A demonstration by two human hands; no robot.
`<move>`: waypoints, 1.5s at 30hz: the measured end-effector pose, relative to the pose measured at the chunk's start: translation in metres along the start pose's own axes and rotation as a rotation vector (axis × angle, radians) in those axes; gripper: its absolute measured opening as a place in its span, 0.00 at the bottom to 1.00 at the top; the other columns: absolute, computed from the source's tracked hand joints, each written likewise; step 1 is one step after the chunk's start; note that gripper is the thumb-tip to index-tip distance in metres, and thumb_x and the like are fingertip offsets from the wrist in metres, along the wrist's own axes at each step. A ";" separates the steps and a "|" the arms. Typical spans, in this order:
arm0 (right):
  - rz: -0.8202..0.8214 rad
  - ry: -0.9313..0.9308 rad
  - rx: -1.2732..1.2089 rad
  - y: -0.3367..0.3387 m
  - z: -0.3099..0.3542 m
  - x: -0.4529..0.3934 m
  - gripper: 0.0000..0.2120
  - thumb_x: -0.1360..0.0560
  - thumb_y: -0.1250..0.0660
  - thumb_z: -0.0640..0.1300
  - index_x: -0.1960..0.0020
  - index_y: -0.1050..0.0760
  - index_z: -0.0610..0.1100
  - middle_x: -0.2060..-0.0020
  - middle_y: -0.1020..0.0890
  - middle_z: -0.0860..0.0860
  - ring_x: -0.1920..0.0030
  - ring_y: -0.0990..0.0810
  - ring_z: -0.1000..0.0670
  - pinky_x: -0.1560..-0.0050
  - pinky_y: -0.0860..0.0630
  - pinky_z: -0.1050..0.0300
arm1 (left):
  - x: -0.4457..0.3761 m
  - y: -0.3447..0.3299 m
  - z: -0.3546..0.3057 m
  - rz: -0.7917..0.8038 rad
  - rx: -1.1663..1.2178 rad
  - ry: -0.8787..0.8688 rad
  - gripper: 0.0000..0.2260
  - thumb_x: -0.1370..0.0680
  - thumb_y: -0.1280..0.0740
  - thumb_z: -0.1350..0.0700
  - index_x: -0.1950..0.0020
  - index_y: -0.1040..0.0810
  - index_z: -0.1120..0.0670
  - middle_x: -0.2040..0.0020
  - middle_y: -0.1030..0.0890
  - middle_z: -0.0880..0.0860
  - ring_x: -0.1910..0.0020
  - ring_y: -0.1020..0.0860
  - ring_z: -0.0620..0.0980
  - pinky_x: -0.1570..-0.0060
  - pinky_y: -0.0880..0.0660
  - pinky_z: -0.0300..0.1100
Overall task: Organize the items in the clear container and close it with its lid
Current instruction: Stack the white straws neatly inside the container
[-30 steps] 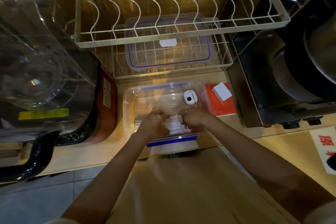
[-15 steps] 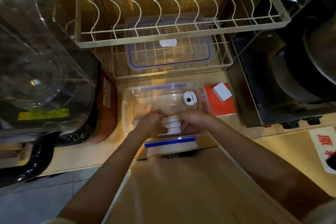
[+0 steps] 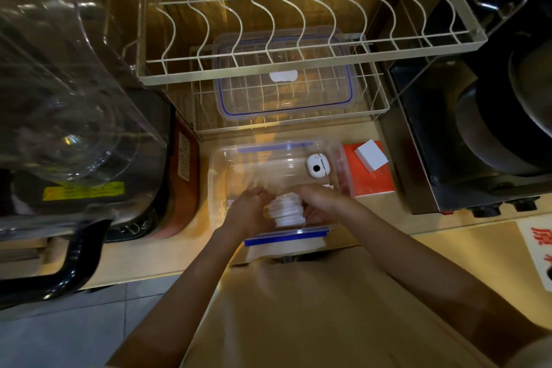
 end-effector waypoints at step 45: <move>-0.241 0.681 1.106 -0.018 0.030 -0.011 0.12 0.28 0.31 0.43 0.45 0.21 0.43 0.36 0.26 0.47 0.35 0.30 0.47 0.38 0.30 0.53 | 0.004 0.006 0.023 0.108 -0.199 0.136 0.29 0.25 0.36 0.44 0.27 0.39 0.53 0.26 0.40 0.55 0.29 0.38 0.56 0.36 0.31 0.49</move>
Point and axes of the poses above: each hand's wrist, its own x-axis away from the middle knuckle, its own y-axis out of the back of the hand, z = x × y, the point moved 8 cm from there along -x, towards the middle knuckle
